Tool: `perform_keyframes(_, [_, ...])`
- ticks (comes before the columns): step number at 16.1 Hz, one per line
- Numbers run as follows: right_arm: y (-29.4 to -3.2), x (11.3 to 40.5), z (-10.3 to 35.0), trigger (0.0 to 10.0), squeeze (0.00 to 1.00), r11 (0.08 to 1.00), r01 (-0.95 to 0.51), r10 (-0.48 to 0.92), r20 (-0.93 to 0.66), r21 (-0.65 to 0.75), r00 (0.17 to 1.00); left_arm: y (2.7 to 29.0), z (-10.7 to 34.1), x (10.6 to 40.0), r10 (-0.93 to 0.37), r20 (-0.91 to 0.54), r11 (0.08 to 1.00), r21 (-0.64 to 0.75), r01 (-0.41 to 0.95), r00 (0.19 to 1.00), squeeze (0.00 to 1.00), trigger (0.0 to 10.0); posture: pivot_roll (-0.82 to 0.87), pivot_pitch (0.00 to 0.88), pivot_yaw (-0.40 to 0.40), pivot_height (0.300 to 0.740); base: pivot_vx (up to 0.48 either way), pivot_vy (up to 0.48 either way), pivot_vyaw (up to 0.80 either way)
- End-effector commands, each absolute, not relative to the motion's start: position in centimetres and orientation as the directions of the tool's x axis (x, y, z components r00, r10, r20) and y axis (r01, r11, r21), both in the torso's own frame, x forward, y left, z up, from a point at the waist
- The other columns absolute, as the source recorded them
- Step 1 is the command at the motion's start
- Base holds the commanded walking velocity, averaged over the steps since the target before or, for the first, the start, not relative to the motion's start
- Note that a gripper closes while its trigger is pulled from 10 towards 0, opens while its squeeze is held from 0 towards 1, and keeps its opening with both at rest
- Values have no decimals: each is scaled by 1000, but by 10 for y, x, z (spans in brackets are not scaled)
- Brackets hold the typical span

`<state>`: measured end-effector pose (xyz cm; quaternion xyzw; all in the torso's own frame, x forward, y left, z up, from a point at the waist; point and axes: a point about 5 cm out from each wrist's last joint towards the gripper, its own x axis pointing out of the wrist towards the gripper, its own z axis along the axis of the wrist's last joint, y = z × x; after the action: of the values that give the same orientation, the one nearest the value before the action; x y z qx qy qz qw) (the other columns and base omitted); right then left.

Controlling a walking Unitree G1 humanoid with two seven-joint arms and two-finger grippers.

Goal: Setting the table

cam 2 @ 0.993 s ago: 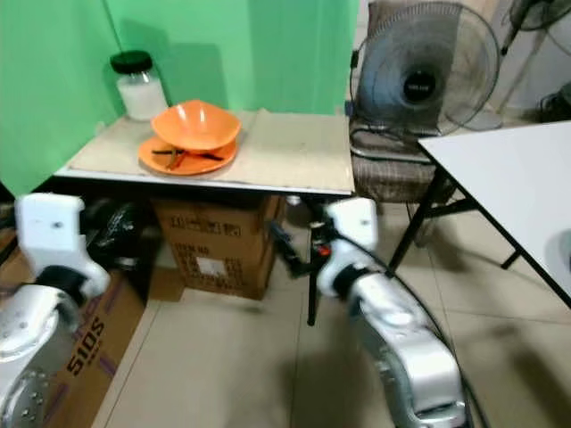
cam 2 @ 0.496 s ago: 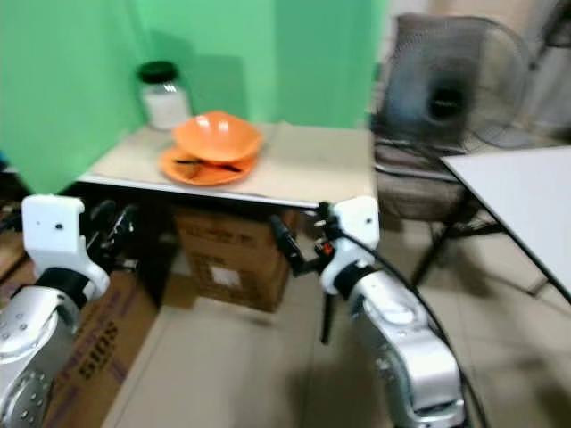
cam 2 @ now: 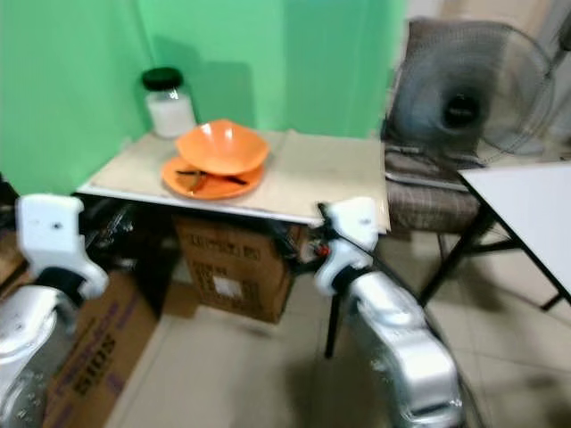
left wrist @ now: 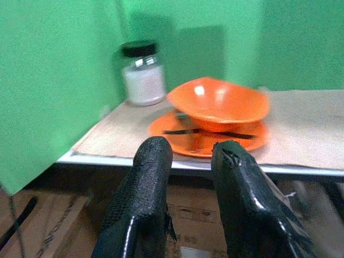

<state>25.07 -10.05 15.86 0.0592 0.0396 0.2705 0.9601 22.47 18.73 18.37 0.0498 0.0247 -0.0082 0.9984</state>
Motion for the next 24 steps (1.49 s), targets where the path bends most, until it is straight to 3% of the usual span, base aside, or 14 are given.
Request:
perform_keyframes(1, [-108, 252, 158, 10000, 0, 860, -495, 505, -56, 123, 862, 183, 184, 225, -28, -50, 995, 98, 33, 998, 63, 10000, 39, 5, 30, 740, 337, 0, 0])
perform_keyframes(7, [-103, 252, 157, 10000, 0, 842, -530, 537, -66, 101, 841, 184, 184, 223, -25, -48, 995, 98, 30, 999, 63, 10000, 47, 0, 24, 740, 337, 0, 0])
perform_keyframes(12, [-100, 250, 155, 10000, 0, 834, -542, 550, -72, 103, 832, 184, 184, 221, -27, -51, 994, 103, 32, 998, 63, 10000, 51, 0, 25, 740, 337, 0, 680])
perform_keyframes(24, [-99, 247, 153, 10000, 0, 831, -546, 554, -75, 106, 829, 184, 184, 220, -41, -61, 992, 114, 47, 997, 67, 10000, 54, 5, 34, 740, 336, 0, 0])
